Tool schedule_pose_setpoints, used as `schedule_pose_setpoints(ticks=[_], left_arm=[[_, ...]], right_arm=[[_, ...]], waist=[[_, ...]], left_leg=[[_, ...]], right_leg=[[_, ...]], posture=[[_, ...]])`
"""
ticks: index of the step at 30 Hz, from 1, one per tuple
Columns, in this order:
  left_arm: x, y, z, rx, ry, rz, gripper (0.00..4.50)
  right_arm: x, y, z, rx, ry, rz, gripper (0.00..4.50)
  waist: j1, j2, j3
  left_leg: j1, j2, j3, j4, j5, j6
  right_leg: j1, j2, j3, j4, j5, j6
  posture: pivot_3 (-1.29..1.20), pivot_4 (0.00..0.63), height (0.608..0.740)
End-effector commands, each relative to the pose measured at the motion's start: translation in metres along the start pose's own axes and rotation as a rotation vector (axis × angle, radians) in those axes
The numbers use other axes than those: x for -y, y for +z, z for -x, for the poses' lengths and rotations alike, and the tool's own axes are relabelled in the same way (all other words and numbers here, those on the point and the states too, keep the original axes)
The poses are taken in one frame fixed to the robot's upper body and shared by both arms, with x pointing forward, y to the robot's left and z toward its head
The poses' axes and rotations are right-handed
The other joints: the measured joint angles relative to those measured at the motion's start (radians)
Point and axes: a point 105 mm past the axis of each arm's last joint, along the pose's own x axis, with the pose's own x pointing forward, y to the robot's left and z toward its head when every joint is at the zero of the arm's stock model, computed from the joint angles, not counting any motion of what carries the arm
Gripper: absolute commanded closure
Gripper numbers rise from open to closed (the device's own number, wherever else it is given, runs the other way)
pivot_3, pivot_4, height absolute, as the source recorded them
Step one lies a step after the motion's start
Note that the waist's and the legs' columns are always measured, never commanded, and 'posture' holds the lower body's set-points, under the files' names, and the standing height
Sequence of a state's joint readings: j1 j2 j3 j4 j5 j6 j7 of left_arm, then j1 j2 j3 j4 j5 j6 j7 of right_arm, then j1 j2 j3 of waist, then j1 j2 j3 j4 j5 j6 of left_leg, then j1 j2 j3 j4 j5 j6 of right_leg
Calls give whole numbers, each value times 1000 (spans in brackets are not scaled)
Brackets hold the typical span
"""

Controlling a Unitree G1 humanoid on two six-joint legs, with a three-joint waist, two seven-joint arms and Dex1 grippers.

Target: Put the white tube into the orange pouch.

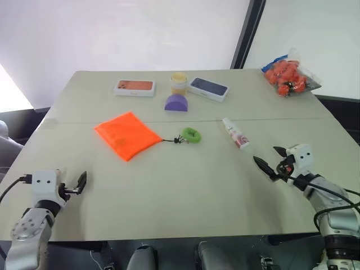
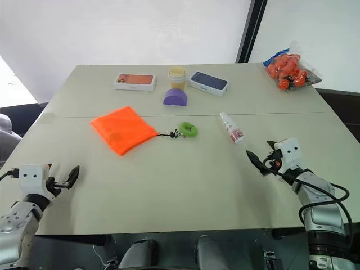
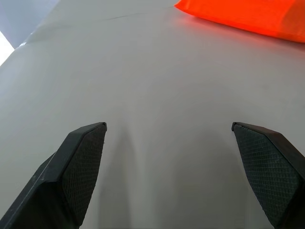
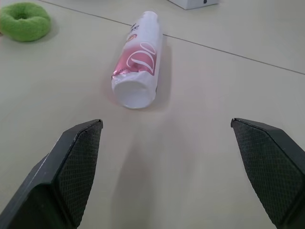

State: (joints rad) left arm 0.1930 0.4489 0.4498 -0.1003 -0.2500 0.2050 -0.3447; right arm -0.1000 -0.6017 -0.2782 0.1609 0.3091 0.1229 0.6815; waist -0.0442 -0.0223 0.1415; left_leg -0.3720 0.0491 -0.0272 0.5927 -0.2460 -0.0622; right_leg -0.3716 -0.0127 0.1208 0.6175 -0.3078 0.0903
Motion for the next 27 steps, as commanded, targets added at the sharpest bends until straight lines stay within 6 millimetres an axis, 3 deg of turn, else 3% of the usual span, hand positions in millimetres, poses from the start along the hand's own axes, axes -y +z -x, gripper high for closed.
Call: schedule_pose_setpoints(ticks=[1,6,12,15,20,24,27], left_arm=[[2,13,1,53,-4,-39,0],[-5,14,1,67,44,-24,0],[5,19,-1,88,2,-9,0],[21,26,-1,110,-47,-18,0],[62,42,0,175,-206,-98,0],[106,68,-6,262,-317,-292,0],[129,76,-22,278,-283,-538,0]], right_arm=[[-2,13,-2,48,6,19,20],[-6,12,-2,48,13,13,20],[-9,13,-4,54,18,8,20],[-15,16,-9,63,34,5,20],[-19,24,-15,80,56,20,20],[-25,36,-16,109,82,31,20],[-39,46,-18,136,125,26,20]], waist=[[0,0,0],[0,0,0],[0,0,0],[0,0,0],[0,0,0],[4,1,0],[4,1,-1]], left_leg=[[0,0,0,0,0,0],[0,0,0,0,0,0],[0,0,0,0,0,0],[0,0,0,0,0,0],[0,0,0,1,0,0],[0,0,0,2,0,0],[0,-1,-1,3,0,0]], right_leg=[[0,0,0,0,0,0],[0,0,0,0,0,0],[0,0,0,0,0,0],[0,0,0,0,0,0],[1,0,0,1,0,0],[1,1,0,1,0,0],[2,1,0,1,1,1]], posture=[[0,150,723],[0,150,723],[0,150,723],[0,150,723],[0,150,723],[0,150,723],[0,150,723]])
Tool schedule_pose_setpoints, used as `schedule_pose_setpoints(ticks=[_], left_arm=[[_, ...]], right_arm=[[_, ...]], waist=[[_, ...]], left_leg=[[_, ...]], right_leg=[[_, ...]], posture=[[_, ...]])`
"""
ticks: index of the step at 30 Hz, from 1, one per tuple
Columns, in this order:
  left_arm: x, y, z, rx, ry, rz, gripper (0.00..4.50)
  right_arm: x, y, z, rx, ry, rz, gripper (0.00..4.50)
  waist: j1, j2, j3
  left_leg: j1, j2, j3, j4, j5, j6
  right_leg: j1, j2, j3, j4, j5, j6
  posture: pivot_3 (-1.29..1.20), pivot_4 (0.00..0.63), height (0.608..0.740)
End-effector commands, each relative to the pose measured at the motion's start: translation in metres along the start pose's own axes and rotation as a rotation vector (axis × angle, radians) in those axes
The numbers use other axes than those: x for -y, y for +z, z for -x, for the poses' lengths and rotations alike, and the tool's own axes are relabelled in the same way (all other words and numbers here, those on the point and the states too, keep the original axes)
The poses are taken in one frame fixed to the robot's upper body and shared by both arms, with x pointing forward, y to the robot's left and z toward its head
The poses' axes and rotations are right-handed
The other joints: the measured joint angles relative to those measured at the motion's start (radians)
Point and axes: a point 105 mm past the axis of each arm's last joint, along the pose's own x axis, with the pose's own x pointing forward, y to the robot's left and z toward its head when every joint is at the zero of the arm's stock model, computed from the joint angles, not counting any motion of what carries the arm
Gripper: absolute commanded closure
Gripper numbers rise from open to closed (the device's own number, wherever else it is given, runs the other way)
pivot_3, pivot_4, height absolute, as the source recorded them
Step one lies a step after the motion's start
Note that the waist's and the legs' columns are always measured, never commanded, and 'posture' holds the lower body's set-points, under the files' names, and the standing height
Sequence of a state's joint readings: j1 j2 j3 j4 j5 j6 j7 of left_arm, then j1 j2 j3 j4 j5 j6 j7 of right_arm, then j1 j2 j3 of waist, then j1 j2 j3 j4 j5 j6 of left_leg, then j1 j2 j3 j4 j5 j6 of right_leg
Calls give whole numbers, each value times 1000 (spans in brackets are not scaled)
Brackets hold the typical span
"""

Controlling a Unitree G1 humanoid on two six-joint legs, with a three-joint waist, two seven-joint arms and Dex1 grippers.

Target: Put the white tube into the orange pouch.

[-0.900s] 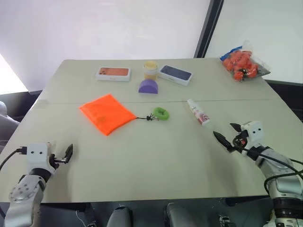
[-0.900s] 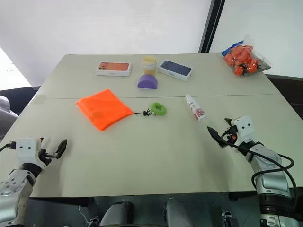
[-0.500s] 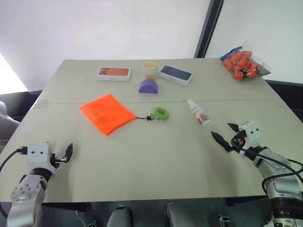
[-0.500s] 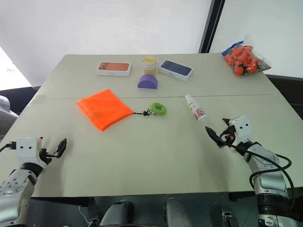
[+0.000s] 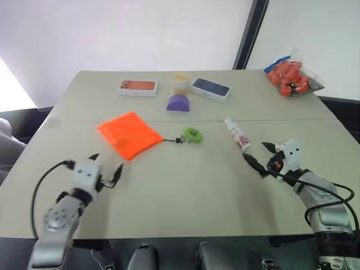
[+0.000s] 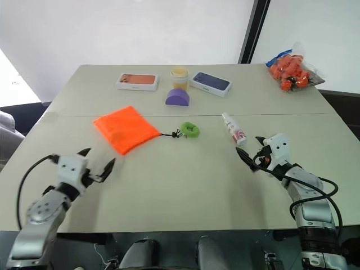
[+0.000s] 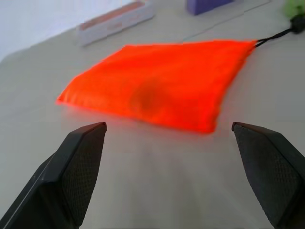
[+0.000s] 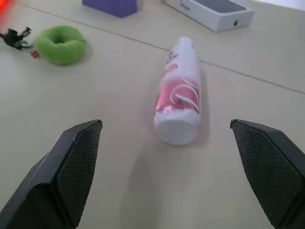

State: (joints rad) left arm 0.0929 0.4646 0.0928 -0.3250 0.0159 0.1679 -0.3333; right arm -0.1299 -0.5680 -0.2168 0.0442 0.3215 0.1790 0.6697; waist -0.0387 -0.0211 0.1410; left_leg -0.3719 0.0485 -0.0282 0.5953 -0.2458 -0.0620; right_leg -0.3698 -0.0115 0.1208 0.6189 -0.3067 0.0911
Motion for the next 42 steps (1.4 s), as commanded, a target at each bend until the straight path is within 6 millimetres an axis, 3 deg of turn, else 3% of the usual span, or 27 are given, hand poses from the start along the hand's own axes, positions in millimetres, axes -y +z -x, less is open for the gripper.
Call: schedule_pose_setpoints(ticks=[1,4,8,18,24,34,42], left_arm=[[13,19,-20,13,9,-277,0],[33,26,-38,15,-17,-473,0],[42,26,-49,-15,15,-503,0],[24,14,-68,-104,113,-531,0],[20,19,-68,-82,140,-515,0],[-10,16,-64,-122,277,-497,0],[-20,4,-60,-163,319,-280,0]], right_arm=[[-16,25,-5,78,58,15,20],[-44,32,-8,90,162,8,20],[-76,43,-8,103,279,-4,20],[-112,48,-15,118,374,-22,20],[-117,52,-18,122,378,-26,20],[-120,52,-19,115,384,-34,20],[-120,55,-21,119,382,-33,20]], waist=[[-3,0,0],[-7,1,-1],[-6,1,-1],[-4,0,0],[-4,0,0],[-4,0,-1],[-4,0,-1]], left_leg=[[0,0,0,0,0,0],[0,0,0,0,0,0],[-1,0,0,-1,0,0],[-1,0,-2,1,1,1],[-1,0,-2,1,1,1],[-1,0,-2,1,1,1],[-1,0,-2,1,1,1]], right_leg=[[0,0,0,0,0,0],[0,0,0,0,1,1],[-2,1,0,0,3,6],[-1,1,-1,2,3,4],[-2,1,-1,2,4,7],[-1,1,-1,3,5,7],[-2,1,-1,3,5,8]], posture=[[0,150,723],[0,150,723],[0,150,723],[0,150,723],[0,150,723],[0,150,723],[0,150,723]])
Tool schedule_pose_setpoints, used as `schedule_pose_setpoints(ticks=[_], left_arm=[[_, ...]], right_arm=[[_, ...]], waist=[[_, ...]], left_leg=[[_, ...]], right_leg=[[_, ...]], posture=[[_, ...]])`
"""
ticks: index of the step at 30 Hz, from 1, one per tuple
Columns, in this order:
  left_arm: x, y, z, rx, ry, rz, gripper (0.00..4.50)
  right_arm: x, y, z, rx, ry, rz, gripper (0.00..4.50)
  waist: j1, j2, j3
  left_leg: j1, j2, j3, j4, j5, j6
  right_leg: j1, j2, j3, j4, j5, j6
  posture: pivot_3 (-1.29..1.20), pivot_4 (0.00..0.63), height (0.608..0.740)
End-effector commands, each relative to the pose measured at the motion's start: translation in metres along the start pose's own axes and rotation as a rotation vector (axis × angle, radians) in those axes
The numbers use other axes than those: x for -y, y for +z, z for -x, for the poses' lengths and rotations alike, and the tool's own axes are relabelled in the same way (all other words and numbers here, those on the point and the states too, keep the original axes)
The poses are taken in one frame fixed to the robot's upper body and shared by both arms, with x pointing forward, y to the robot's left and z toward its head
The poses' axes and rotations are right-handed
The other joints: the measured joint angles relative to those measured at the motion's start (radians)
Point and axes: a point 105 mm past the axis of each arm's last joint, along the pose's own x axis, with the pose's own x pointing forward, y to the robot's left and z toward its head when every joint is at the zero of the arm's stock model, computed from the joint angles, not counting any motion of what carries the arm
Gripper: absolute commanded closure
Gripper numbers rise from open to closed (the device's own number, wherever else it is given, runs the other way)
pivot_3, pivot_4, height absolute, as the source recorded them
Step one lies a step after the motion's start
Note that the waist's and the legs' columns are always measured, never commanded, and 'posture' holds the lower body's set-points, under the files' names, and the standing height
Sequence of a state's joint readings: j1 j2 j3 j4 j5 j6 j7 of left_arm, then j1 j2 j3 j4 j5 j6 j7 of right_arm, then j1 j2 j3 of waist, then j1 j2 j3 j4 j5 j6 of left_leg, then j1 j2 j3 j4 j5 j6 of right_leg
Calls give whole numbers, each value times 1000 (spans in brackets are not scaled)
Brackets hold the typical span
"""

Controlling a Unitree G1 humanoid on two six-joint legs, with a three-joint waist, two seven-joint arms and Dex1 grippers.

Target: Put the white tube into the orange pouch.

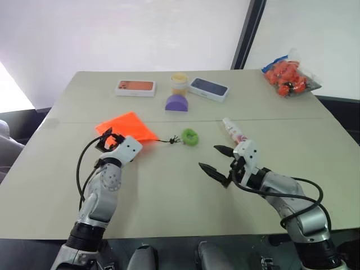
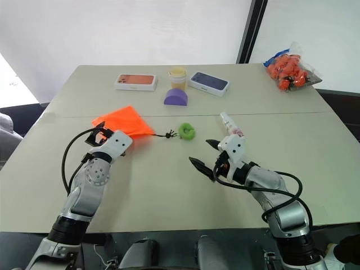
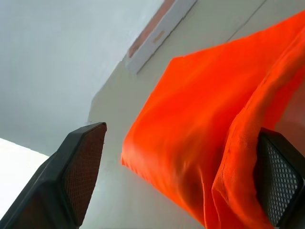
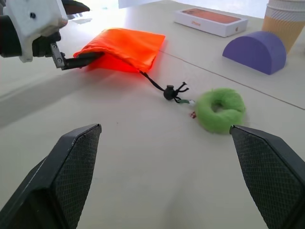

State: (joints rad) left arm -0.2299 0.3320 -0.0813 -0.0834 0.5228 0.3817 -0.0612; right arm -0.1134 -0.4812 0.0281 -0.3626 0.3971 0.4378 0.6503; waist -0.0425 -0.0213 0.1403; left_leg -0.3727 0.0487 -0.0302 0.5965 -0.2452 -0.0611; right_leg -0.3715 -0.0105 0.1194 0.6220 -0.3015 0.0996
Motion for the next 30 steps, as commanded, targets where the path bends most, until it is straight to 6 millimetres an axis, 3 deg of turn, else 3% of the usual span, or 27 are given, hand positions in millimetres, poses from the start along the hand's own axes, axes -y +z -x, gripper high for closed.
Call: schedule_pose_setpoints(ticks=[1,5,16,30], left_arm=[[-11,-2,0,-3,25,65,0],[-12,-2,1,2,20,82,0],[8,31,17,201,-158,149,0],[-3,16,14,139,-99,153,0]], right_arm=[[-3,14,-1,48,8,29,20],[-3,9,-1,44,4,26,20],[0,-6,4,37,-4,20,20],[-2,-12,4,34,10,22,20]], waist=[[0,0,0],[0,0,0],[-1,-1,0],[0,-1,0]], left_leg=[[0,0,0,0,0,0],[0,0,0,0,0,0],[1,0,0,0,0,0],[1,0,0,1,0,0]], right_leg=[[0,0,0,0,0,0],[0,0,0,1,0,0],[0,0,0,2,0,0],[0,0,0,4,0,0]], posture=[[0,150,723],[0,150,723],[0,150,723],[0,150,723]])
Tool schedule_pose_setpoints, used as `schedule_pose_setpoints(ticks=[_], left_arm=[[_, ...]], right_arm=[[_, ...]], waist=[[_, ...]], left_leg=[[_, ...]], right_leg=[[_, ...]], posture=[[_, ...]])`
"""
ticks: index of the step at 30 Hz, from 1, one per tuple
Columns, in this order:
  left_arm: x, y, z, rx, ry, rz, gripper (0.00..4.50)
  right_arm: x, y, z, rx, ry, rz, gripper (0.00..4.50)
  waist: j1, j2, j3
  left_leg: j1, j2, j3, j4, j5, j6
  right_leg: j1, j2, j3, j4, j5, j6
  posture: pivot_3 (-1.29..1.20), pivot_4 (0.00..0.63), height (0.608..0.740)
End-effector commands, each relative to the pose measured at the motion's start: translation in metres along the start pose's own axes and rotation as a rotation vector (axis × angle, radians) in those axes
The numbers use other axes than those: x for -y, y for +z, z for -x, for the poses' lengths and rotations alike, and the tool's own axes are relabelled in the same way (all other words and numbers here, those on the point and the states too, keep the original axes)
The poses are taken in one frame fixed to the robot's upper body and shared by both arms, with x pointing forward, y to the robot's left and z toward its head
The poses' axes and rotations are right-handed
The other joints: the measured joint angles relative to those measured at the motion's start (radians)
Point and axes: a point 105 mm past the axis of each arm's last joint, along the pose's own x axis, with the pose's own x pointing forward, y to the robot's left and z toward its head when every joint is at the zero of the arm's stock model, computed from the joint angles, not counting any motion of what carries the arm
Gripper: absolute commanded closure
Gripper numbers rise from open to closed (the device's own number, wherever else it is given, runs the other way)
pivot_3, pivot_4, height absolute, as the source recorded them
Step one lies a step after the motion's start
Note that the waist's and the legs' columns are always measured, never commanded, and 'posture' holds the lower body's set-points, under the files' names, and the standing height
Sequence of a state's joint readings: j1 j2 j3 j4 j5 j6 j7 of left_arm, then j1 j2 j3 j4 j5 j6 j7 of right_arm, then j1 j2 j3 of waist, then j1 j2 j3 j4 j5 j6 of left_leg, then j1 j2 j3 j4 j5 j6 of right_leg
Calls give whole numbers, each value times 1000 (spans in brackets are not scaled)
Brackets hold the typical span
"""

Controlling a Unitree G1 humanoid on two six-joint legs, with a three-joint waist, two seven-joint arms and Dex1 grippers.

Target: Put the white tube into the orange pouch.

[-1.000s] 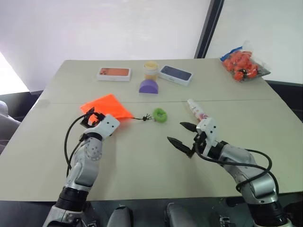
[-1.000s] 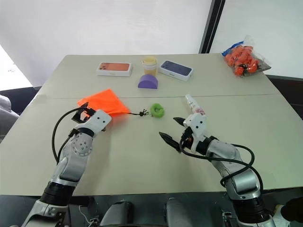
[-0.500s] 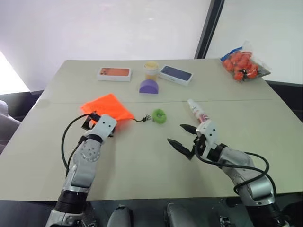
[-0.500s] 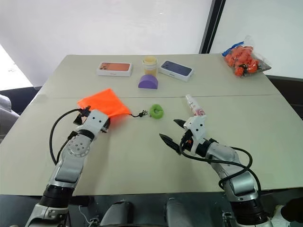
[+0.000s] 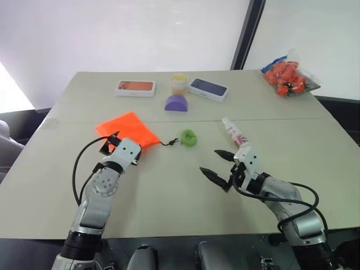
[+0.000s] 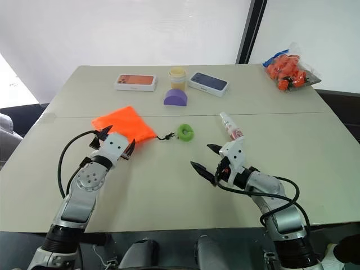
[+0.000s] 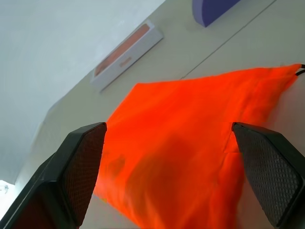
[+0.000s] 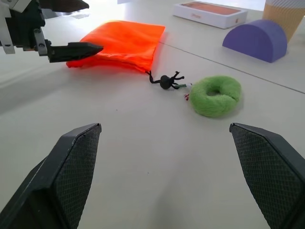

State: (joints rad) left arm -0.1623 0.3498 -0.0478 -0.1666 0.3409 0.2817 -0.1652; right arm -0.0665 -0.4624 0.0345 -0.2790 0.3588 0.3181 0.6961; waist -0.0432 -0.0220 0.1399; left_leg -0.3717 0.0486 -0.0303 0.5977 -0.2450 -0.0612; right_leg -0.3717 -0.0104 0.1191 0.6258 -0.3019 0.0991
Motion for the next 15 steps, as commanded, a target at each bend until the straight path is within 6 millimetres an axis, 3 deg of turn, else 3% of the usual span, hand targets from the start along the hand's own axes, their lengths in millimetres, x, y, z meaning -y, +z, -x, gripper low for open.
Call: schedule_pose_setpoints(ticks=[1,4,8,15], left_arm=[[-7,6,0,28,14,4,0],[11,18,4,95,-98,34,0],[17,21,5,113,-136,17,0],[11,5,-3,27,-86,-47,0]], right_arm=[[-2,8,0,35,7,26,20],[-3,7,1,34,4,24,20],[-4,6,1,34,3,22,20],[-6,7,-2,42,1,17,20]], waist=[[0,0,0],[1,0,0],[1,0,0],[0,0,0]], left_leg=[[0,0,0,0,0,0],[0,0,0,0,0,0],[0,0,0,0,0,0],[0,0,0,0,0,0]], right_leg=[[0,0,0,0,0,0],[0,0,0,0,0,-1],[0,0,0,0,-1,-2],[0,0,0,1,-1,-2]], posture=[[0,150,723],[0,150,723],[0,150,723],[0,150,723]])
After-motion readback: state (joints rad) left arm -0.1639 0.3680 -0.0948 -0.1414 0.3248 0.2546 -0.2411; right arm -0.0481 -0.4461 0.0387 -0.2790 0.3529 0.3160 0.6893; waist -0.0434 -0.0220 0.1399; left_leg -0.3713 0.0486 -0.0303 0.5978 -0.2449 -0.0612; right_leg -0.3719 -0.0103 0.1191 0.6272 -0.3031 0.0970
